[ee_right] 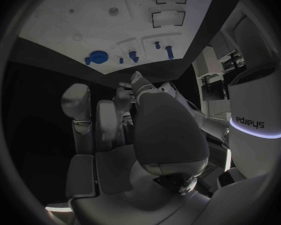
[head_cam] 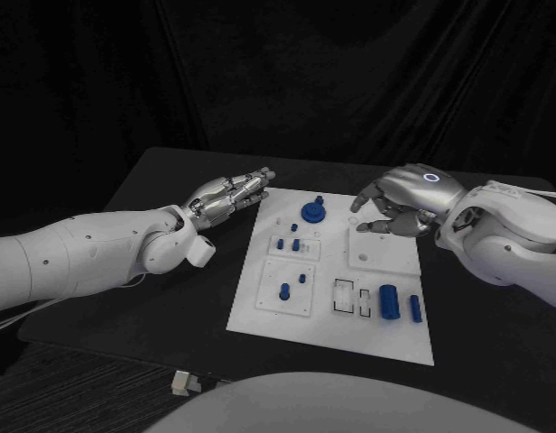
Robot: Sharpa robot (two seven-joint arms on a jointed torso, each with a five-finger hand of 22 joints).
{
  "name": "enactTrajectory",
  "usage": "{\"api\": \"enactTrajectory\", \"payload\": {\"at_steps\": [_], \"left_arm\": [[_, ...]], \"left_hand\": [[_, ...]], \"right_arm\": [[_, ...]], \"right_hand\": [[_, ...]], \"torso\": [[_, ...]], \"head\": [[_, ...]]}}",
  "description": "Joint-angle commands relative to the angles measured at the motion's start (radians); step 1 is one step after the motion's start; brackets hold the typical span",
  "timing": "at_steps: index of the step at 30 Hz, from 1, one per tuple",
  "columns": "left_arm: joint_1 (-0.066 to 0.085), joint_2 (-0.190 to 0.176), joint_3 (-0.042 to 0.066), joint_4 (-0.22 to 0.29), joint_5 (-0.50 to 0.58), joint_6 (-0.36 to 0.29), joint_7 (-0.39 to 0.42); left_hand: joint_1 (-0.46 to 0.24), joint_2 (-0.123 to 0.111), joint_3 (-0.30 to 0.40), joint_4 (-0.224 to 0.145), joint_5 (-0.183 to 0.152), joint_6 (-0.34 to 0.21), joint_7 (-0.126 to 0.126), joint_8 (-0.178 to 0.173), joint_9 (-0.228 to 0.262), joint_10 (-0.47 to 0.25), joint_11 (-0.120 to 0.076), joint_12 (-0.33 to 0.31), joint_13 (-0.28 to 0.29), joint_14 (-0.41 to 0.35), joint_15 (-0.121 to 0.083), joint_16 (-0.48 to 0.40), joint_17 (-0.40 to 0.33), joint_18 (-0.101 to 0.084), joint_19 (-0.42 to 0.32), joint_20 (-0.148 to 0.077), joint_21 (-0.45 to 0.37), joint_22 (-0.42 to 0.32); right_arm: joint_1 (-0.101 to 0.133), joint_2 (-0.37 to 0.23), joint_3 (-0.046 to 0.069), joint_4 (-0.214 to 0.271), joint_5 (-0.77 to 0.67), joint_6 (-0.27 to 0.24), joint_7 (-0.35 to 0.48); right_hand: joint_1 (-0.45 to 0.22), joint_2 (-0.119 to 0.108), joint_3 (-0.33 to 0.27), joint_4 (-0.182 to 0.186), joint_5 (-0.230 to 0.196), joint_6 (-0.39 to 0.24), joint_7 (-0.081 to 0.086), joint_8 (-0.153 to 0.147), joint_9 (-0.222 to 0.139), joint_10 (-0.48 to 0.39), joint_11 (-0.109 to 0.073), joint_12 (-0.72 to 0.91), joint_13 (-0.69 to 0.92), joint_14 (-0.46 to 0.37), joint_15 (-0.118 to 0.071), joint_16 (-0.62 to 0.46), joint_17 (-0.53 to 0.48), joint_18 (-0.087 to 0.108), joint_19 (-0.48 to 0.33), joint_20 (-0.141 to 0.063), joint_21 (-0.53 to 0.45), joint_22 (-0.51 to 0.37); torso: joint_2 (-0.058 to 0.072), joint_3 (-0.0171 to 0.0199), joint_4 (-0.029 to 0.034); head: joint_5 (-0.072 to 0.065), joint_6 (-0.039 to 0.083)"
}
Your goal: Assemble the parts on the task board
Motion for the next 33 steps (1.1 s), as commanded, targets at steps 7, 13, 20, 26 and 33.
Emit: {"api": "enactTrajectory", "payload": {"at_steps": [7, 13, 20, 26, 33], "left_arm": [[-0.001, 0.004, 0.001, 0.000, 0.006, 0.000, 0.119], [-0.002, 0.009, 0.001, -0.003, 0.006, 0.006, 0.117], [-0.002, 0.010, 0.001, -0.005, 0.006, 0.010, 0.116], [-0.002, 0.007, 0.001, -0.003, 0.006, 0.010, 0.117], [-0.003, 0.006, 0.001, -0.003, 0.006, 0.011, 0.116]], "left_hand": [[0.019, 0.002, 0.012, -0.001, 0.014, 0.004, -0.003, -0.001, 0.000, -0.001, -0.009, -0.003, -0.002, -0.002, -0.004, -0.004, -0.001, 0.022, -0.001, -0.002, -0.006, -0.001], [0.029, 0.002, 0.017, -0.003, 0.023, 0.021, 0.002, 0.003, 0.003, 0.000, -0.006, -0.003, -0.001, -0.002, -0.001, -0.004, -0.001, 0.025, -0.001, 0.006, -0.005, 0.000], [0.034, 0.003, 0.020, -0.004, 0.030, 0.023, 0.004, 0.004, 0.003, 0.001, -0.002, -0.003, -0.001, -0.002, -0.001, -0.004, -0.001, 0.027, 0.000, 0.009, -0.005, 0.001], [0.036, 0.002, 0.022, -0.004, 0.033, 0.023, 0.005, 0.004, 0.003, 0.002, 0.000, -0.002, -0.001, -0.002, -0.002, -0.004, -0.001, 0.028, 0.000, 0.010, -0.005, 0.001], [0.038, 0.002, 0.022, -0.004, 0.034, 0.023, 0.006, 0.004, 0.003, 0.003, 0.001, -0.002, 0.000, -0.002, -0.003, -0.004, -0.001, 0.028, 0.000, 0.011, -0.005, 0.001]], "right_arm": [[-0.009, -0.070, 0.000, 0.006, 0.257, 0.189, -0.257], [-0.019, -0.081, 0.000, 0.005, 0.277, 0.302, -0.396], [-0.024, -0.078, 0.000, 0.005, 0.331, 0.403, -0.486], [-0.036, -0.069, 0.000, 0.006, 0.380, 0.474, -0.545], [-0.057, -0.055, 0.000, 0.008, 0.395, 0.491, -0.566]], "right_hand": [[-0.370, 0.052, -0.015, 0.042, 0.017, 0.187, -0.035, 0.076, 0.066, 0.324, -0.027, 0.312, 0.591, 0.131, -0.024, 0.191, 0.355, -0.058, 0.099, -0.027, 0.350, 0.199], [-0.570, 0.118, -0.110, 0.044, 0.066, 0.265, -0.053, 0.075, 0.101, 0.324, -0.038, 0.312, 0.591, 0.131, -0.045, 0.191, 0.355, -0.098, 0.160, -0.049, 0.562, 0.251], [-0.637, 0.147, -0.165, 0.042, 0.030, 0.319, -0.071, 0.083, 0.127, 0.324, -0.053, 0.312, 0.591, 0.131, -0.061, 0.191, 0.355, -0.101, 0.164, -0.062, 0.576, 0.255], [-0.605, 0.135, -0.183, 0.035, 0.017, 0.320, -0.072, 0.073, 0.136, 0.324, -0.056, 0.312, 0.591, 0.131, -0.064, 0.191, 0.355, -0.101, 0.164, -0.066, 0.578, 0.255], [-0.548, 0.127, -0.208, 0.034, 0.017, 0.314, -0.081, 0.104, 0.218, 0.324, -0.063, 0.312, 0.591, 0.131, -0.069, 0.191, 0.355, -0.101, 0.164, -0.073, 0.579, 0.255]], "torso": [[-0.005, -0.0080, -0.0051], [-0.004, -0.0080, -0.0050], [-0.005, -0.0080, -0.0048], [-0.005, -0.0080, -0.0050], [-0.005, -0.0080, -0.0050]], "head": [[-0.013, 0.000], [-0.031, 0.000], [-0.037, 0.000], [-0.035, 0.000], [-0.034, 0.000]]}}
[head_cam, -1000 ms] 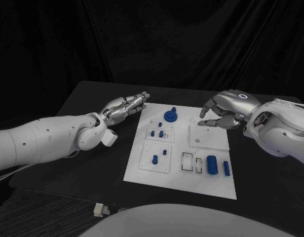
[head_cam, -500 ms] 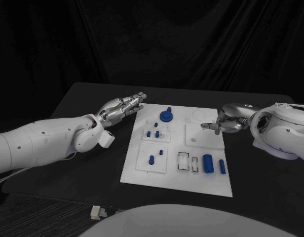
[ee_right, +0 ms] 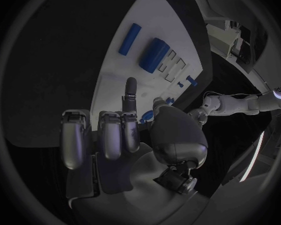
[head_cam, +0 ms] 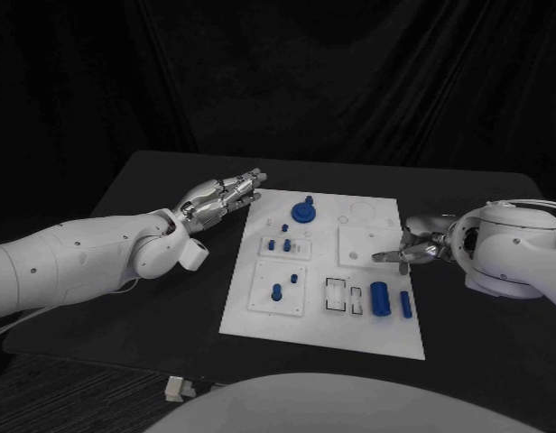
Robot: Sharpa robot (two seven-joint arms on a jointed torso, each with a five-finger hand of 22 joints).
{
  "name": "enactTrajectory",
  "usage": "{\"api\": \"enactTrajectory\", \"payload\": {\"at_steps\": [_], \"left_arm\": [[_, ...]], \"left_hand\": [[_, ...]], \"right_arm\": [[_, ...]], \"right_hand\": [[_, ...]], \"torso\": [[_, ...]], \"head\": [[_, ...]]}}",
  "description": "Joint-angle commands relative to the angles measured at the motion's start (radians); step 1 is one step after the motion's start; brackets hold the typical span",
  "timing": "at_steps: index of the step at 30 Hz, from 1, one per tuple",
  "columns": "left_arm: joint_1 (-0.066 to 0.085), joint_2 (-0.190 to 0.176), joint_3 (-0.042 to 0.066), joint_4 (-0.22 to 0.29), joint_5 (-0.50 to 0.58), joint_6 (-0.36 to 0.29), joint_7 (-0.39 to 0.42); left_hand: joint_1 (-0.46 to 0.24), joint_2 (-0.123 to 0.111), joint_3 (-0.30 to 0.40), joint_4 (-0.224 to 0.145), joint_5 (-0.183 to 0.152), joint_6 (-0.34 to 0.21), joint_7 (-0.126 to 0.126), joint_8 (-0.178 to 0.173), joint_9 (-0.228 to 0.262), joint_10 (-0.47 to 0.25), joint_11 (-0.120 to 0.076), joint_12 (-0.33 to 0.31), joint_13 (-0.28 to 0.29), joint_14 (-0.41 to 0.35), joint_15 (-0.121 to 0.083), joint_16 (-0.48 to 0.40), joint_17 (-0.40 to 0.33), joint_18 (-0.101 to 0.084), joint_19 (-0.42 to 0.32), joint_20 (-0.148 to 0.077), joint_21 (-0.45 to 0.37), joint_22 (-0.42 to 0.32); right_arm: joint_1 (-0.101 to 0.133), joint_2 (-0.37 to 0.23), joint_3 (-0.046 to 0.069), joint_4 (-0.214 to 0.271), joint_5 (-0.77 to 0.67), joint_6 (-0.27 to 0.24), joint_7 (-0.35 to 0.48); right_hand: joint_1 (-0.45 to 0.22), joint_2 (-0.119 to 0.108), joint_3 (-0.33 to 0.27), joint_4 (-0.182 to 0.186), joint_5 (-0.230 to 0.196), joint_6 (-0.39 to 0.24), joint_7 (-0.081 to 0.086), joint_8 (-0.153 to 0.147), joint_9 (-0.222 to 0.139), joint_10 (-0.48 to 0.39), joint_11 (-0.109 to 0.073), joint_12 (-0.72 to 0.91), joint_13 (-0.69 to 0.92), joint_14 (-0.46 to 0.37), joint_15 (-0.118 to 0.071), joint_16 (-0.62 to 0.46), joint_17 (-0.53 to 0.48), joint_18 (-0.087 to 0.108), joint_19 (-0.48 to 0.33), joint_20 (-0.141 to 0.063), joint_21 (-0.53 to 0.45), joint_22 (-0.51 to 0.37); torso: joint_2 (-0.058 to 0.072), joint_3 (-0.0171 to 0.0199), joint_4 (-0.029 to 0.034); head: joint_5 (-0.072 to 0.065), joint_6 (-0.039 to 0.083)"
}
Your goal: Assemble the parts on the task board
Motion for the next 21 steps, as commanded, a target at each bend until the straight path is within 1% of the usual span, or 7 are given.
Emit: {"api": "enactTrajectory", "payload": {"at_steps": [1, 4, 11, 15, 18, 20, 21], "left_arm": [[-0.001, 0.000, 0.001, 0.002, 0.006, 0.009, 0.116], [-0.002, 0.000, 0.001, 0.002, 0.006, 0.009, 0.116], [-0.002, 0.001, 0.001, 0.001, 0.006, 0.011, 0.114], [-0.002, 0.002, 0.001, 0.001, 0.006, 0.012, 0.113], [-0.002, 0.002, 0.001, 0.001, 0.006, 0.013, 0.112], [-0.003, 0.002, 0.001, 0.000, 0.006, 0.014, 0.111], [-0.003, 0.002, 0.001, 0.000, 0.006, 0.014, 0.111]], "left_hand": [[0.011, 0.001, 0.007, 0.000, 0.003, 0.004, 0.000, 0.004, 0.001, 0.006, 0.004, -0.002, 0.000, -0.002, -0.003, -0.004, -0.002, 0.012, 0.003, 0.007, -0.005, 0.000], [0.013, 0.001, 0.008, -0.001, 0.004, 0.004, 0.001, 0.004, 0.001, 0.007, 0.006, -0.002, 0.000, -0.002, -0.004, -0.004, -0.002, 0.013, 0.003, 0.008, -0.005, 0.001], [0.015, 0.000, 0.009, -0.001, 0.007, 0.004, 0.002, 0.004, 0.001, 0.007, 0.007, -0.001, 0.000, -0.002, -0.004, -0.004, -0.002, 0.014, 0.003, 0.008, -0.005, 0.001], [0.017, 0.000, 0.010, -0.002, 0.009, 0.004, 0.003, 0.004, 0.001, 0.007, 0.007, -0.001, 0.000, -0.002, -0.004, -0.004, -0.002, 0.014, 0.003, 0.009, -0.005, 0.000], [0.019, 0.000, 0.011, -0.003, 0.012, 0.004, 0.003, 0.004, 0.001, 0.008, 0.008, -0.001, 0.001, -0.002, -0.003, -0.004, -0.002, 0.015, 0.003, 0.009, -0.005, 0.001], [0.019, 0.000, 0.011, -0.003, 0.012, 0.004, 0.003, 0.004, 0.001, 0.008, 0.008, -0.001, 0.001, -0.002, -0.003, -0.004, -0.002, 0.015, 0.003, 0.009, -0.005, 0.001], [0.021, 0.000, 0.012, -0.004, 0.013, 0.004, 0.004, 0.004, 0.001, 0.008, 0.008, -0.001, 0.000, -0.002, -0.003, -0.004, -0.002, 0.015, 0.003, 0.010, -0.005, 0.001]], "right_arm": [[-0.008, 0.006, 0.001, 0.002, 0.035, 0.053, -0.060], [-0.013, 0.013, 0.001, 0.001, 0.037, 0.051, -0.059], [-0.017, 0.022, 0.001, -0.002, 0.038, 0.060, -0.062], [-0.024, 0.028, 0.001, -0.005, 0.038, 0.066, -0.063], [-0.031, 0.033, 0.001, -0.007, 0.038, 0.063, -0.060], [-0.035, 0.037, 0.001, -0.008, 0.038, 0.063, -0.059], [-0.036, 0.037, 0.001, -0.009, 0.038, 0.064, -0.059]], "right_hand": [[0.019, -0.001, -0.013, -0.002, -0.006, -0.009, -0.003, 0.016, 0.039, 0.104, -0.009, 0.002, 0.263, 0.103, -0.009, 0.003, 0.263, -0.017, 0.094, -0.007, 0.006, 0.255], [0.035, 0.000, -0.021, -0.004, -0.011, -0.033, -0.002, 0.022, 0.073, 0.104, -0.006, 0.002, 0.263, 0.103, -0.009, 0.003, 0.263, -0.017, 0.095, -0.007, 0.007, 0.255], [0.044, 0.000, -0.026, -0.005, -0.010, -0.044, -0.001, 0.027, 0.093, 0.104, -0.005, 0.002, 0.263, 0.103, -0.008, 0.003, 0.263, -0.017, 0.095, -0.006, 0.008, 0.255], [0.054, 0.000, -0.029, -0.008, -0.009, -0.052, 0.000, 0.030, 0.108, 0.104, -0.005, 0.002, 0.263, 0.103, -0.008, 0.003, 0.263, -0.017, 0.095, -0.005, 0.008, 0.255], [0.063, -0.001, -0.034, -0.009, 0.002, -0.065, 0.001, 0.032, 0.126, 0.104, -0.004, 0.002, 0.263, 0.103, -0.006, 0.003, 0.263, -0.017, 0.094, -0.004, 0.006, 0.255], [0.075, -0.004, -0.039, -0.011, 0.020, -0.084, 0.004, 0.032, 0.146, 0.104, -0.002, 0.002, 0.263, 0.103, -0.004, 0.003, 0.263, -0.016, 0.093, -0.002, 0.005, 0.254], [0.075, -0.004, -0.040, -0.011, 0.021, -0.086, 0.004, 0.032, 0.147, 0.104, -0.002, 0.002, 0.263, 0.103, -0.003, 0.003, 0.263, -0.016, 0.093, -0.002, 0.004, 0.254]], "torso": [[0.000, 0.0000, 0.0000], [0.000, 0.0000, 0.0000], [0.000, 0.0001, 0.0001], [0.000, 0.0002, 0.0001], [0.000, 0.0002, -0.0001], [0.001, 0.0003, -0.0001], [0.001, 0.0003, -0.0001]], "head": [[0.001, 0.000], [0.001, 0.000], [-0.002, 0.000], [-0.001, 0.000], [0.000, 0.000], [-0.001, 0.000], [-0.001, 0.000]]}}
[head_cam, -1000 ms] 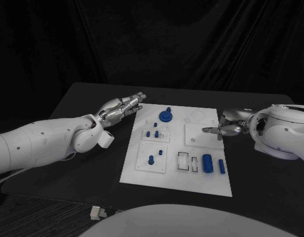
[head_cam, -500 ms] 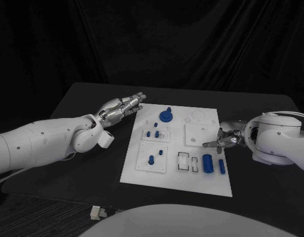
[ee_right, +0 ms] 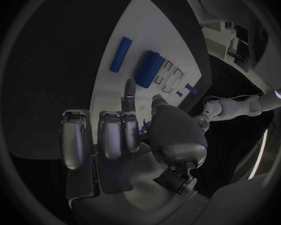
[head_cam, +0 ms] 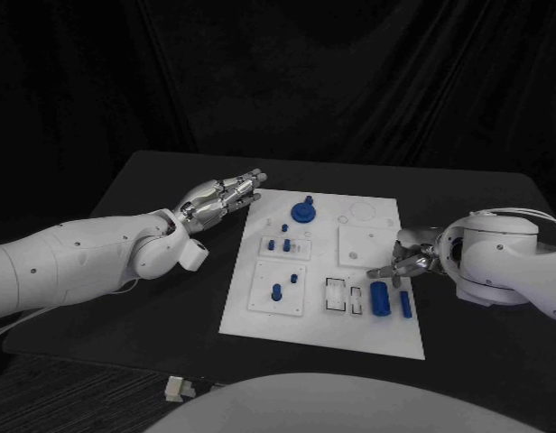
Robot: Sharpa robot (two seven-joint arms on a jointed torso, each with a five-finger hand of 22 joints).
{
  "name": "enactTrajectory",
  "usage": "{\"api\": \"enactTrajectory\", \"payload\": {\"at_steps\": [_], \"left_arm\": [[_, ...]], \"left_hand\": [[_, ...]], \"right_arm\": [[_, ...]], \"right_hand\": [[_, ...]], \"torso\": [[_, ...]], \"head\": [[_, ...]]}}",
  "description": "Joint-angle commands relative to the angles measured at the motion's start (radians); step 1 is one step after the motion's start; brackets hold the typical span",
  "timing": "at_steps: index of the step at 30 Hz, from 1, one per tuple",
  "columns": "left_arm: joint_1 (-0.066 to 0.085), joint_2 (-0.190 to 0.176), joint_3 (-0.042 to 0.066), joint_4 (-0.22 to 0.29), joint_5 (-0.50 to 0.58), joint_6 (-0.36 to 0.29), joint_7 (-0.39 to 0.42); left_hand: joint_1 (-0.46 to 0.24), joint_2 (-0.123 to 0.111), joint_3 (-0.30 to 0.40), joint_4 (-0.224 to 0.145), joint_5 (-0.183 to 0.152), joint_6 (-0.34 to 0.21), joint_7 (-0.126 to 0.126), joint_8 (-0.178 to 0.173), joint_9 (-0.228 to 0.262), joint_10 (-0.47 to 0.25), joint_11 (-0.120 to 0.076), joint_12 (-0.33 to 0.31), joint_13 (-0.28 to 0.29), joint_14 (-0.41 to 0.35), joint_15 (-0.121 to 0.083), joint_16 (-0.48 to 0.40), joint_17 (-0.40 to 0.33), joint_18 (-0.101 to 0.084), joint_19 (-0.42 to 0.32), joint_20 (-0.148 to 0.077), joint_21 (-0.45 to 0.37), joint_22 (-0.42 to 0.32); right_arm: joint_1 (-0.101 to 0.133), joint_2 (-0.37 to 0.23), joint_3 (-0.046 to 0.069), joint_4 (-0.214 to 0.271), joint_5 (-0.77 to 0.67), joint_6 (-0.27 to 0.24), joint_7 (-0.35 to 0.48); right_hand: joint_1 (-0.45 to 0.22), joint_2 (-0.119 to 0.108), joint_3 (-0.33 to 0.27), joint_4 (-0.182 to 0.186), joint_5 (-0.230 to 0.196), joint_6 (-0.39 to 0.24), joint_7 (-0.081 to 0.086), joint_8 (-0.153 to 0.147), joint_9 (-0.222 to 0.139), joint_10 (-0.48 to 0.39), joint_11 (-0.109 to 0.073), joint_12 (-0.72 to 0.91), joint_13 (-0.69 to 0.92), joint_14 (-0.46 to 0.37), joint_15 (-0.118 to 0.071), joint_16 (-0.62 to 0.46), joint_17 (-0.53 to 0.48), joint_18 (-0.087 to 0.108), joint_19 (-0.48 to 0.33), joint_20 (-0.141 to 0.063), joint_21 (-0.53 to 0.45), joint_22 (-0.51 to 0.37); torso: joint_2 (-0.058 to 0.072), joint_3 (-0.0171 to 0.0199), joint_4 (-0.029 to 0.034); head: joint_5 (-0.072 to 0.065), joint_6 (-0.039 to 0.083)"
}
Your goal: Assemble the parts on the task board
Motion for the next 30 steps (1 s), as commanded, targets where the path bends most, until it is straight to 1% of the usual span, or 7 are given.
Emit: {"api": "enactTrajectory", "payload": {"at_steps": [1, 10, 14, 18, 20, 25, 30], "left_arm": [[-0.002, 0.002, 0.001, 0.001, 0.006, 0.013, 0.110], [-0.003, 0.002, 0.001, 0.000, 0.006, 0.016, 0.107], [-0.004, 0.002, 0.001, 0.001, 0.006, 0.017, 0.106], [-0.005, 0.002, 0.001, 0.001, 0.006, 0.018, 0.104], [-0.005, 0.002, 0.001, 0.001, 0.006, 0.019, 0.104], [-0.006, 0.002, 0.001, 0.000, 0.006, 0.021, 0.102], [-0.008, 0.003, 0.001, -0.001, 0.006, 0.022, 0.101]], "left_hand": [[0.014, 0.000, 0.007, 0.001, 0.009, 0.004, 0.004, 0.004, 0.001, 0.005, 0.005, -0.001, 0.000, -0.002, -0.003, -0.004, -0.001, 0.015, 0.000, 0.006, -0.005, 0.000], [0.016, 0.000, 0.008, 0.000, 0.012, 0.007, 0.005, 0.005, 0.001, 0.004, 0.005, -0.001, 0.000, -0.002, -0.002, -0.004, -0.001, 0.016, 0.000, 0.007, -0.005, 0.001], [0.020, 0.000, 0.010, -0.001, 0.015, 0.007, 0.005, 0.005, 0.001, 0.004, 0.006, -0.001, 0.000, -0.002, 0.000, -0.004, -0.001, 0.016, 0.000, 0.009, -0.005, 0.001], [0.023, 0.000, 0.011, -0.003, 0.018, 0.007, 0.005, 0.005, 0.001, 0.004, 0.006, -0.001, 0.000, -0.002, 0.002, -0.004, -0.001, 0.016, 0.000, 0.011, -0.004, 0.002], [0.023, 0.000, 0.011, -0.003, 0.018, 0.007, 0.005, 0.005, 0.001, 0.004, 0.006, -0.001, 0.000, -0.002, 0.002, -0.004, -0.001, 0.016, 0.000, 0.011, -0.004, 0.002], [0.024, -0.001, 0.012, -0.004, 0.019, 0.008, 0.005, 0.005, 0.001, 0.004, 0.006, -0.001, 0.000, -0.002, 0.003, -0.004, -0.001, 0.016, 0.000, 0.013, -0.004, 0.002], [0.028, -0.001, 0.014, -0.005, 0.023, 0.007, 0.006, 0.005, 0.001, 0.004, 0.006, -0.001, 0.000, -0.002, 0.005, -0.004, -0.001, 0.016, 0.001, 0.017, -0.004, 0.003]], "right_arm": [[-0.007, 0.005, 0.000, -0.003, 0.003, 0.018, -0.019], [-0.022, 0.024, 0.000, -0.016, 0.003, 0.032, -0.022], [-0.028, 0.031, 0.000, -0.019, 0.003, 0.037, -0.026], [-0.034, 0.038, 0.000, -0.024, 0.003, 0.058, -0.044], [-0.036, 0.041, 0.000, -0.027, 0.003, 0.073, -0.051], [-0.040, 0.046, 0.000, -0.028, 0.003, 0.099, -0.062], [-0.044, 0.051, 0.000, -0.029, 0.003, 0.116, -0.067]], "right_hand": [[0.015, 0.002, -0.009, 0.000, 0.012, -0.017, 0.003, 0.004, 0.015, 0.106, 0.004, 0.002, 0.263, 0.106, 0.000, 0.003, 0.263, -0.016, 0.092, -0.001, 0.000, 0.254], [0.032, -0.001, -0.021, 0.001, 0.062, -0.076, 0.012, 0.005, 0.073, 0.106, 0.010, 0.002, 0.263, 0.106, 0.013, 0.003, 0.263, -0.015, 0.090, 0.010, -0.004, 0.252], [0.036, -0.003, -0.024, 0.001, 0.072, -0.088, 0.014, 0.007, 0.089, 0.106, 0.011, 0.002, 0.263, 0.106, 0.015, 0.003, 0.263, -0.014, 0.089, 0.012, -0.005, 0.252], [0.038, -0.006, -0.028, 0.001, 0.079, -0.105, 0.017, 0.006, 0.104, 0.106, 0.013, 0.002, 0.263, 0.106, 0.017, 0.002, 0.262, -0.013, 0.087, 0.015, -0.008, 0.250], [0.044, -0.009, -0.030, -0.003, 0.092, -0.122, 0.022, 0.003, 0.114, 0.106, 0.014, 0.002, 0.263, 0.104, 0.019, -0.002, 0.254, -0.012, 0.084, 0.016, -0.015, 0.248], [0.061, -0.016, -0.033, -0.012, 0.147, -0.164, 0.031, -0.001, 0.152, 0.106, 0.023, 0.002, 0.263, 0.100, 0.026, -0.011, 0.235, -0.008, 0.078, 0.023, -0.026, 0.243], [0.088, -0.019, -0.029, -0.032, 0.249, -0.199, 0.036, 0.005, 0.206, 0.106, 0.028, 0.002, 0.263, 0.098, 0.030, -0.016, 0.226, -0.007, 0.076, 0.027, -0.032, 0.242]], "torso": [[0.001, 0.0002, -0.0001], [0.000, 0.0002, 0.0003], [0.000, 0.0001, 0.0001], [0.000, 0.0000, 0.0002], [0.000, 0.0000, 0.0002], [0.000, 0.0001, 0.0001], [0.000, 0.0004, -0.0002]], "head": [[0.000, 0.000], [0.000, 0.000], [0.001, 0.000], [0.001, 0.000], [0.002, 0.000], [0.004, 0.000], [0.001, 0.000]]}}
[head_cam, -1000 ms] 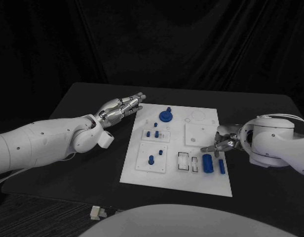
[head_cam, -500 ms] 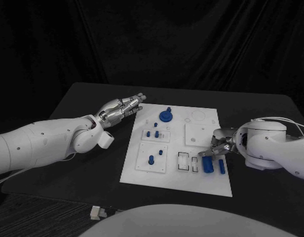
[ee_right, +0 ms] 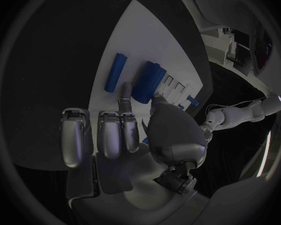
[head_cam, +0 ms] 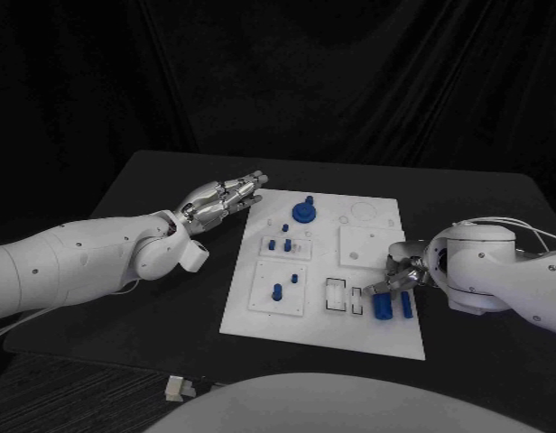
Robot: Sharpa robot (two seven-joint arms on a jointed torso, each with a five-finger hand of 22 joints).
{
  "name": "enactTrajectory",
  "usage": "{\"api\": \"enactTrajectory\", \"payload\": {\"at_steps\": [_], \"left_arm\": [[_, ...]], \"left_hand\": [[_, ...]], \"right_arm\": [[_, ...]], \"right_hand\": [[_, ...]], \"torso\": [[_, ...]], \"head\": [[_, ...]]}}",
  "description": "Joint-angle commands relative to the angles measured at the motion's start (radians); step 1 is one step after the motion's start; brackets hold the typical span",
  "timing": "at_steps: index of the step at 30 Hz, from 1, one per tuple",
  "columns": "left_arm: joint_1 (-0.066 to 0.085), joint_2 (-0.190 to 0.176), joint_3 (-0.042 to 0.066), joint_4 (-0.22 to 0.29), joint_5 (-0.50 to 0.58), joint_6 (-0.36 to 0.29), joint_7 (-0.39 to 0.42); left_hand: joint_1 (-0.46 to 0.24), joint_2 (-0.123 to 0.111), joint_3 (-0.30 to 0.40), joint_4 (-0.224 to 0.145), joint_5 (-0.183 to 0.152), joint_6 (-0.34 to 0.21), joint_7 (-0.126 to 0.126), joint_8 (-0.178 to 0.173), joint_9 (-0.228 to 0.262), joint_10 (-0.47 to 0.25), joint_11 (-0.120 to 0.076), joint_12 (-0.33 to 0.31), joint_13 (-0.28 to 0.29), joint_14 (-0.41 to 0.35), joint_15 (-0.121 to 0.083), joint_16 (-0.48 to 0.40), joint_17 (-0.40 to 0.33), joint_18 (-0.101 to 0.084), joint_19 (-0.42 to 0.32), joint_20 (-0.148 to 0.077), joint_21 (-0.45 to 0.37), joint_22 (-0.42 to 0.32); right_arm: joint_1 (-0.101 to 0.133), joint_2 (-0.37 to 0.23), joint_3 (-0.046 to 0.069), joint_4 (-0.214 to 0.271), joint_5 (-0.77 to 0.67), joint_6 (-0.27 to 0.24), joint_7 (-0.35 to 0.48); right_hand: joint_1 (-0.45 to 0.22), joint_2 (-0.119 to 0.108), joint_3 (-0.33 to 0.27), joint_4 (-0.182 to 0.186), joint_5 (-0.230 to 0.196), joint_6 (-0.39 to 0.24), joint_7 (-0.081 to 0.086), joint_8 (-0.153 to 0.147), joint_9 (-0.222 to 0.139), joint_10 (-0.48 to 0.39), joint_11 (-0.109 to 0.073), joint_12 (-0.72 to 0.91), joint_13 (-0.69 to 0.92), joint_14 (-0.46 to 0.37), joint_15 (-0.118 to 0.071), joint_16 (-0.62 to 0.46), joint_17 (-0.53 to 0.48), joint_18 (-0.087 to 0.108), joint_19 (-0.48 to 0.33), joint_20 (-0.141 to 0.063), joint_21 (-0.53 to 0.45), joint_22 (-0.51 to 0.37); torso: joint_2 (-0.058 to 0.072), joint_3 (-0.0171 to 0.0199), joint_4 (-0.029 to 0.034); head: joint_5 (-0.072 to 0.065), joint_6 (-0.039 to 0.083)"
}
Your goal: Assemble the parts on the task board
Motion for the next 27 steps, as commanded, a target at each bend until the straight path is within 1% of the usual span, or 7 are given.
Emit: {"api": "enactTrajectory", "payload": {"at_steps": [1, 5, 7, 9, 15, 20, 27], "left_arm": [[-0.002, 0.002, 0.001, 0.000, 0.006, 0.014, 0.101], [-0.003, 0.002, 0.001, -0.001, 0.006, 0.014, 0.101], [-0.004, 0.002, 0.001, -0.001, 0.006, 0.014, 0.101], [-0.004, 0.002, 0.001, -0.001, 0.006, 0.015, 0.100], [-0.005, 0.003, 0.001, -0.002, 0.006, 0.016, 0.099], [-0.006, 0.003, 0.001, -0.003, 0.006, 0.016, 0.098], [-0.006, 0.003, 0.001, -0.004, 0.006, 0.016, 0.096]], "left_hand": [[0.012, -0.001, 0.008, 0.000, 0.005, 0.004, 0.002, 0.005, 0.001, 0.001, 0.003, -0.001, 0.000, -0.002, 0.005, -0.004, -0.002, 0.016, 0.001, 0.010, -0.004, 0.002], [0.014, -0.001, 0.010, -0.001, 0.009, 0.005, 0.002, 0.005, 0.001, 0.001, 0.003, -0.001, 0.000, -0.002, 0.007, -0.004, -0.002, 0.017, 0.001, 0.012, -0.004, 0.002], [0.016, -0.002, 0.010, -0.002, 0.011, 0.004, 0.002, 0.005, 0.001, 0.002, 0.003, -0.001, 0.000, -0.002, 0.008, -0.004, -0.002, 0.017, 0.001, 0.013, -0.003, 0.003], [0.017, -0.002, 0.011, -0.003, 0.013, 0.004, 0.002, 0.005, 0.001, 0.001, 0.003, -0.001, 0.000, -0.002, 0.009, -0.004, -0.002, 0.017, 0.001, 0.014, -0.003, 0.003], [0.026, -0.002, 0.016, -0.009, 0.025, 0.005, 0.002, 0.006, 0.001, 0.001, 0.002, -0.001, 0.000, -0.002, 0.012, -0.004, -0.002, 0.017, 0.001, 0.017, -0.003, 0.003], [0.033, -0.002, 0.019, -0.015, 0.036, 0.005, 0.003, 0.006, 0.001, 0.002, 0.002, -0.001, 0.000, -0.002, 0.013, -0.004, -0.002, 0.017, 0.001, 0.018, -0.003, 0.003], [0.034, -0.002, 0.020, -0.016, 0.038, 0.004, 0.003, 0.006, 0.001, 0.002, 0.002, -0.001, 0.000, -0.002, 0.013, -0.004, -0.002, 0.017, 0.001, 0.018, -0.003, 0.003]], "right_arm": [[-0.005, 0.003, 0.000, -0.001, -0.001, 0.047, -0.032], [-0.006, 0.004, 0.000, -0.002, -0.001, 0.039, -0.021], [-0.006, 0.004, 0.000, -0.002, -0.001, 0.026, -0.011], [-0.006, 0.004, 0.000, -0.002, -0.001, 0.006, 0.004], [-0.006, -0.004, 0.000, 0.003, 0.071, -0.056, 0.025], [-0.005, -0.013, 0.000, 0.006, 0.167, -0.095, 0.027], [0.009, -0.019, 0.000, 0.010, 0.309, -0.130, 0.023]], "right_hand": [[0.033, -0.002, 0.008, -0.025, 0.077, -0.019, 0.000, 0.006, 0.031, 0.105, 0.004, 0.002, 0.263, 0.096, 0.008, -0.006, 0.224, -0.007, 0.075, 0.006, -0.008, 0.240], [0.096, 0.001, 0.039, -0.078, 0.215, -0.055, 0.000, 0.029, 0.080, 0.105, 0.004, 0.002, 0.263, 0.096, 0.007, -0.006, 0.222, -0.006, 0.074, 0.005, -0.010, 0.240], [0.106, 0.003, 0.047, -0.086, 0.242, -0.058, -0.001, 0.032, 0.087, 0.105, 0.003, 0.002, 0.263, 0.096, 0.006, -0.006, 0.223, -0.007, 0.075, 0.005, -0.008, 0.241], [0.129, 0.004, 0.078, -0.110, 0.356, -0.065, -0.006, 0.044, 0.109, 0.105, -0.001, 0.002, 0.263, 0.097, 0.003, -0.003, 0.228, -0.008, 0.077, 0.002, -0.005, 0.242], [0.113, -0.010, 0.150, -0.124, 0.524, -0.062, -0.018, 0.084, 0.166, 0.105, -0.011, 0.002, 0.263, 0.099, -0.004, 0.000, 0.234, -0.007, 0.076, -0.004, -0.008, 0.241], [0.090, -0.021, 0.195, -0.126, 0.543, -0.069, -0.025, 0.120, 0.218, 0.105, -0.018, 0.002, 0.263, 0.097, -0.010, -0.004, 0.226, -0.006, 0.074, -0.009, -0.010, 0.240], [0.080, -0.022, 0.216, -0.126, 0.550, -0.076, -0.026, 0.131, 0.237, 0.105, -0.019, 0.002, 0.263, 0.094, -0.012, -0.010, 0.212, -0.004, 0.070, -0.011, -0.020, 0.237]], "torso": [[0.000, 0.0004, -0.0002], [0.000, 0.0003, 0.0000], [0.000, 0.0003, 0.0000], [0.000, 0.0002, 0.0001], [0.000, 0.0004, -0.0004], [-0.001, 0.0005, -0.0005], [-0.001, 0.0003, -0.0009]], "head": [[-0.002, 0.000], [-0.001, 0.000], [0.000, 0.000], [0.001, 0.000], [0.004, 0.000], [0.006, 0.000], [0.004, 0.000]]}}
